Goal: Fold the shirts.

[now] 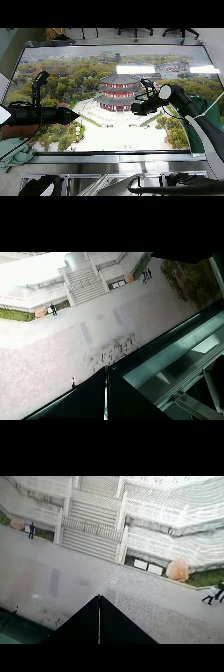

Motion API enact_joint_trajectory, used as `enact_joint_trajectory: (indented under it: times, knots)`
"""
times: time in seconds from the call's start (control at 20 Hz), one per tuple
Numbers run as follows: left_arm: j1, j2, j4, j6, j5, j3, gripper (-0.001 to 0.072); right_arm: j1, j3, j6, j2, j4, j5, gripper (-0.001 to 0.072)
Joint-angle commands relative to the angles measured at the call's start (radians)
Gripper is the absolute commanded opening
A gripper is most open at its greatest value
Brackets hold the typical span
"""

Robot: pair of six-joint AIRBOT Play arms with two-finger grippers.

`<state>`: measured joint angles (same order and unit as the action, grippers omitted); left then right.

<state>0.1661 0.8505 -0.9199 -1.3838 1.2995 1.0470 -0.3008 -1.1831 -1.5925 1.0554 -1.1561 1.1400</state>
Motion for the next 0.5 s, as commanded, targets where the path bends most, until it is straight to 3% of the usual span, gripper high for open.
enact_joint_trajectory:
  times: [0.0, 0.25, 0.45]
  knots:
    - [-0.001, -0.001, -0.002, 0.0, 0.006, 0.0, 0.0012, -0.001, 0.0, -0.001, 0.005, 0.0, 0.001, 0.0022]
    - [-0.002, -0.001, -0.011, 0.0, 0.01, 0.0, 0.0012, -0.001, 0.0, -0.001, 0.005, 0.0, 0.001, 0.0022]
    - [-0.029, -0.001, -0.225, -0.058, 0.009, 0.0, 0.0013, -0.001, 0.0, -0.001, 0.005, 0.0, 0.001, 0.0021]
